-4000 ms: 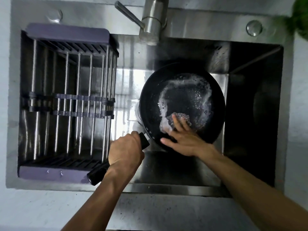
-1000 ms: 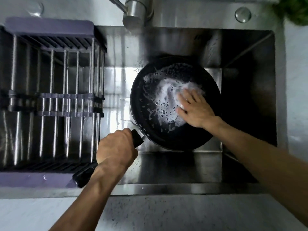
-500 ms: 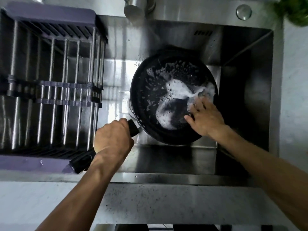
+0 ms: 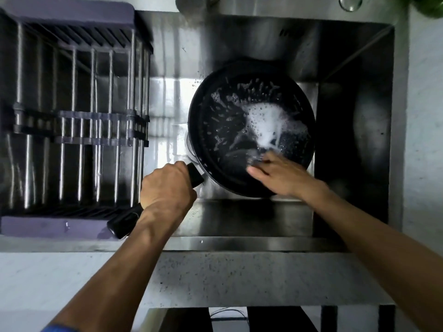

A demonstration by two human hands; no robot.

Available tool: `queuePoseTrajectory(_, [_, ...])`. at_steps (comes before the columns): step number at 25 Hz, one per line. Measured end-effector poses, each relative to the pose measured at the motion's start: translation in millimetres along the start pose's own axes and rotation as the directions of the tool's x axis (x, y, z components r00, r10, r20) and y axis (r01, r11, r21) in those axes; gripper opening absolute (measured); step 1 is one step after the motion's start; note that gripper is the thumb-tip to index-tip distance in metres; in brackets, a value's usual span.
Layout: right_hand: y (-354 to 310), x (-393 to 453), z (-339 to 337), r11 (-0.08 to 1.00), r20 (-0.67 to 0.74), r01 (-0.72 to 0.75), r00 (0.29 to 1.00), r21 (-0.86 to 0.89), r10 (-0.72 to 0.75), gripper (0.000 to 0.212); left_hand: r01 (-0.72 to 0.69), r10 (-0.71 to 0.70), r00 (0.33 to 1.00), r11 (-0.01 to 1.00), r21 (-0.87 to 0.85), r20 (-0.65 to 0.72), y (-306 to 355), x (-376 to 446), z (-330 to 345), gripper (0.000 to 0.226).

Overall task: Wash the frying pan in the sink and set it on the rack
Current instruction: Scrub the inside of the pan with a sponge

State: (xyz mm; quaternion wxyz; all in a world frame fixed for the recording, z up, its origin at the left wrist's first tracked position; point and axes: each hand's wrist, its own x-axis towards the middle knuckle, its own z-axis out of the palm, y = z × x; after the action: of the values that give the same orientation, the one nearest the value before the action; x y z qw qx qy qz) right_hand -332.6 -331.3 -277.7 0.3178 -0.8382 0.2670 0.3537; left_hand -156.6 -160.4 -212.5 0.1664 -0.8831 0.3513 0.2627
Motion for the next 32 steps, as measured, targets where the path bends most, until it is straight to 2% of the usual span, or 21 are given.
queuePoseTrajectory(1, [7.4,-7.6,2.0,0.997,-0.022,-0.005,1.000,-0.071,0.004,0.081,-0.006,0.006,1.000,1.000,0.002,-0.003,0.7,0.6,0.2,0.028])
queuePoseTrajectory(2, [5.5,-14.6,8.4,0.998,-0.005,0.058,0.998,-0.027,-0.058,0.085,-0.009,0.009,1.000,1.000,0.006,-0.005,0.8,0.5,0.2,0.028])
queuePoseTrajectory(5, [-27.6,-11.2,12.5,0.935,0.107,0.224,0.959,0.276,-0.262,0.077,0.003,-0.003,1.000,1.000,-0.010,0.007,-0.5,0.0,-1.3,0.027])
queuePoseTrajectory(6, [-23.9,-7.8,3.5,0.956,0.154,0.178,0.964,0.232,-0.217,0.077,0.002,-0.001,1.000,1.000,-0.022,0.009,-0.2,0.0,-1.4,0.027])
queuePoseTrajectory(8, [-1.3,-14.3,-2.9,0.998,0.147,0.060,0.987,-0.009,-0.058,0.087,0.002,-0.002,1.000,1.000,-0.030,0.000,-0.5,0.6,-0.9,0.026])
queuePoseTrajectory(9, [-0.4,-22.7,0.8,0.998,0.131,0.062,0.990,-0.010,-0.060,0.091,0.004,-0.004,1.000,1.000,-0.024,-0.007,-1.3,1.6,0.3,0.025])
queuePoseTrajectory(11, [-25.8,-29.5,9.9,0.937,0.106,0.175,0.971,0.302,-0.215,0.090,0.002,-0.002,1.000,1.000,-0.024,-0.010,-0.2,2.0,1.2,0.026])
queuePoseTrajectory(12, [-35.5,-22.1,10.3,0.903,0.076,0.222,0.961,0.368,-0.267,0.088,0.007,-0.007,1.000,0.999,-0.032,-0.008,-0.6,1.5,1.0,0.026])
queuePoseTrajectory(13, [-38.1,-12.7,6.0,0.915,0.077,0.215,0.964,0.341,-0.255,0.085,0.010,-0.011,1.000,0.999,-0.040,-0.006,-0.6,1.5,1.0,0.026])
queuePoseTrajectory(14, [-28.7,-6.4,1.2,0.970,0.124,0.163,0.975,0.182,-0.187,0.082,0.011,-0.011,1.000,0.999,-0.039,-0.006,-0.5,2.1,1.5,0.026])
queuePoseTrajectory(16, [-8.0,-15.7,5.8,0.992,0.089,0.038,0.996,-0.121,-0.028,0.083,0.005,-0.005,1.000,1.000,-0.022,-0.015,-1.9,3.7,2.6,0.026])
queuePoseTrajectory(17, [-9.1,-19.8,13.1,0.994,0.087,0.057,0.995,-0.096,-0.049,0.088,0.008,-0.008,1.000,1.000,-0.018,-0.017,-2.6,3.6,4.1,0.026])
queuePoseTrajectory(19, [-40.7,1.0,12.5,0.954,0.086,0.188,0.973,0.235,-0.213,0.089,0.006,-0.006,1.000,1.000,-0.021,-0.002,-1.6,3.6,4.2,0.026])
queuePoseTrajectory(20, [-52.7,29.3,0.4,0.942,0.029,0.206,0.975,0.266,-0.222,0.084,0.001,0.000,1.000,1.000,-0.025,0.006,-1.9,3.7,3.6,0.027])
queuePoseTrajectory(22, [-45.6,74.8,-36.9,0.995,-0.095,0.055,0.994,0.081,-0.047,0.074,-0.015,0.016,1.000,0.999,-0.047,0.024,-2.9,5.3,2.4,0.028])
queuePoseTrajectory(24, [-26.2,69.5,-31.0,0.989,-0.125,-0.127,0.985,-0.078,0.117,0.077,-0.019,0.022,0.998,0.998,-0.054,0.055,-4.8,5.6,0.2,0.029])
queuePoseTrajectory(25, [-26.0,61.1,-13.9,0.993,-0.080,-0.090,0.993,-0.077,0.084,0.081,-0.016,0.019,0.998,0.998,-0.059,0.058,-5.1,4.6,0.9,0.029])
queuePoseTrajectory(27, [-50.1,55.0,-1.9,0.992,-0.028,0.117,0.993,0.040,-0.116,0.081,-0.020,0.023,0.998,0.999,-0.050,0.059,-2.9,5.7,0.9,0.027])
queuePoseTrajectory(28, [-51.5,69.0,-10.6,0.981,-0.060,0.160,0.986,0.110,-0.155,0.076,-0.024,0.027,0.998,0.999,-0.044,0.059,-2.6,5.9,1.8,0.027])
queuePoseTrajectory(30, [-28.4,81.3,-37.5,0.988,-0.105,0.019,0.994,0.152,-0.003,0.068,-0.029,0.032,0.998,0.998,-0.050,0.061,-2.7,6.8,1.7,0.027])
queuePoseTrajectory(32, [-3.5,57.9,-24.1,0.993,-0.088,-0.070,0.993,0.091,0.078,0.069,-0.025,0.028,0.998,0.998,-0.054,0.057,-4.3,6.6,1.2,0.028])
